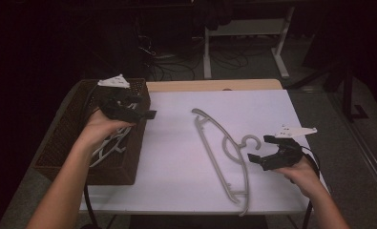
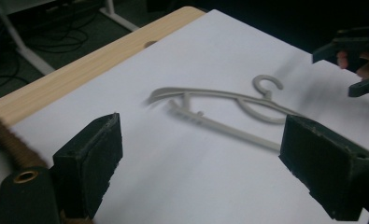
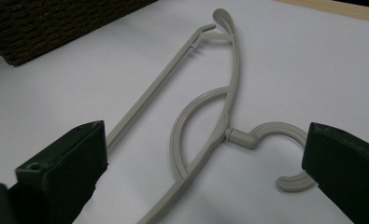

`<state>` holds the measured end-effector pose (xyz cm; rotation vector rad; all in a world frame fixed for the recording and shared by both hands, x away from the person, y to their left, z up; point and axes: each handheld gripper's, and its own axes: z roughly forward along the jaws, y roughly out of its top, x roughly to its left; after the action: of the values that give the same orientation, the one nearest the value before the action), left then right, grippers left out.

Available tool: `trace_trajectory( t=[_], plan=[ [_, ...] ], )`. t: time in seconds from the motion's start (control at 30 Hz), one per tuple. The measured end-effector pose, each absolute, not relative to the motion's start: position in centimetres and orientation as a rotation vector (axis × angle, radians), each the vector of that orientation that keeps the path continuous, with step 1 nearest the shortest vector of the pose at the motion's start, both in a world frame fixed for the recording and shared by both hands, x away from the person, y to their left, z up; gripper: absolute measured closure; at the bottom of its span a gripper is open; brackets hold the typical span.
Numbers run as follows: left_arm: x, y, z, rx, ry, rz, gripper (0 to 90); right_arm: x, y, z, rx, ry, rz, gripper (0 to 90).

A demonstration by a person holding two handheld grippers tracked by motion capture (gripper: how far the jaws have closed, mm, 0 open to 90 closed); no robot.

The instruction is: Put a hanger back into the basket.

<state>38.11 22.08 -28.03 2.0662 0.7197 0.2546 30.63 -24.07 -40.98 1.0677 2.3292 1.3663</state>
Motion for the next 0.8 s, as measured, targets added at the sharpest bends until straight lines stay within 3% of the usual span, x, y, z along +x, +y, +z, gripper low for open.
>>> trace_trajectory(
  t=[0.37, 0.67, 0.8],
  plan=[
    [37.2, 15.1, -30.8, 2.08, 0.636, 0.198, 13.2, 30.8, -24.1, -40.8, 1.075, 2.322, 1.362, 0.0],
    [36.1, 13.3, -35.4, 2.1, 0.65, 0.179, 13.2, 31.1, -24.6, -41.4, 1.103, 2.327, 1.335, 0.0],
    [35.7, 13.2, -37.2, 2.099, 0.674, 0.172, 13.2, 31.0, -25.0, -42.1, 1.121, 2.355, 1.305, 6.8]
  ],
)
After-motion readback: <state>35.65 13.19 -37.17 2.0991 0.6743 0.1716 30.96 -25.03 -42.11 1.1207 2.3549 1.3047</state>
